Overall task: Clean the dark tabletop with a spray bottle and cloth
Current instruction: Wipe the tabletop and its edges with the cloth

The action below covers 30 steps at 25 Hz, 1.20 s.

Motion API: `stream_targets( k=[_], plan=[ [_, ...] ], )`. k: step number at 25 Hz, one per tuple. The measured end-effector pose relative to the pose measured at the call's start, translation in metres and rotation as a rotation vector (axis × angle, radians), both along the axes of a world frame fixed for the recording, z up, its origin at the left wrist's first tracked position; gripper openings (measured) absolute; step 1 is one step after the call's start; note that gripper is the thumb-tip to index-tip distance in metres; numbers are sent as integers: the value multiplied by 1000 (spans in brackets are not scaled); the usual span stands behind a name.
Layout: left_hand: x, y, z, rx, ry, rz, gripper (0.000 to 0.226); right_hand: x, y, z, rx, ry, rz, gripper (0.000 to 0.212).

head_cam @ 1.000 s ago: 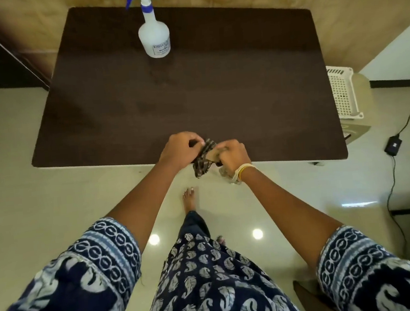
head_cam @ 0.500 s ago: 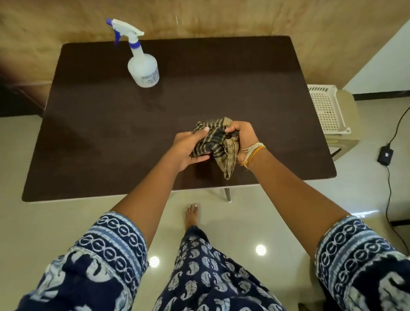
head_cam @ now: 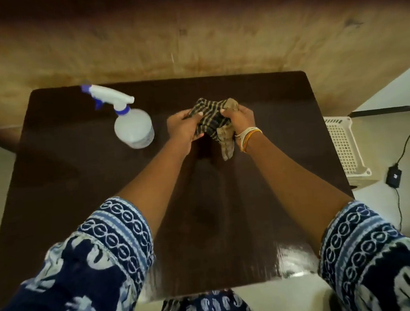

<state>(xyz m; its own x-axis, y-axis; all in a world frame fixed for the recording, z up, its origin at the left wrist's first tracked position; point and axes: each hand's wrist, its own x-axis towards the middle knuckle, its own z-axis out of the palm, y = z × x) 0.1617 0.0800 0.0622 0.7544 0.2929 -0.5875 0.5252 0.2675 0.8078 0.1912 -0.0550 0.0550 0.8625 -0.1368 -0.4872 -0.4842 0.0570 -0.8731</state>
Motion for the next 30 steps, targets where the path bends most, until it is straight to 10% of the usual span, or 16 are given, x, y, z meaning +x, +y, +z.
stream_targets(
  k=[4, 8, 12, 21, 30],
  plan=[
    [76, 18, 1, 94, -115, 37, 51, 85, 11, 1, -229, -61, -1, 31],
    [91, 35, -42, 936, 41, -521, 92, 108, 8, -39, -1235, -131, 418, 73],
    [95, 50, -71, 1120, 152, -690, 112, 122, 18, -74, -1322, -259, 851, 60],
    [100, 49, -70, 1203, 250, -766, 114, 204, -66, -74, -1524, -47, 658, 63],
    [103, 50, -71, 1202, 256, -754, 115, 190, 126, -69, -1236, -383, 1230, 56]
  ],
)
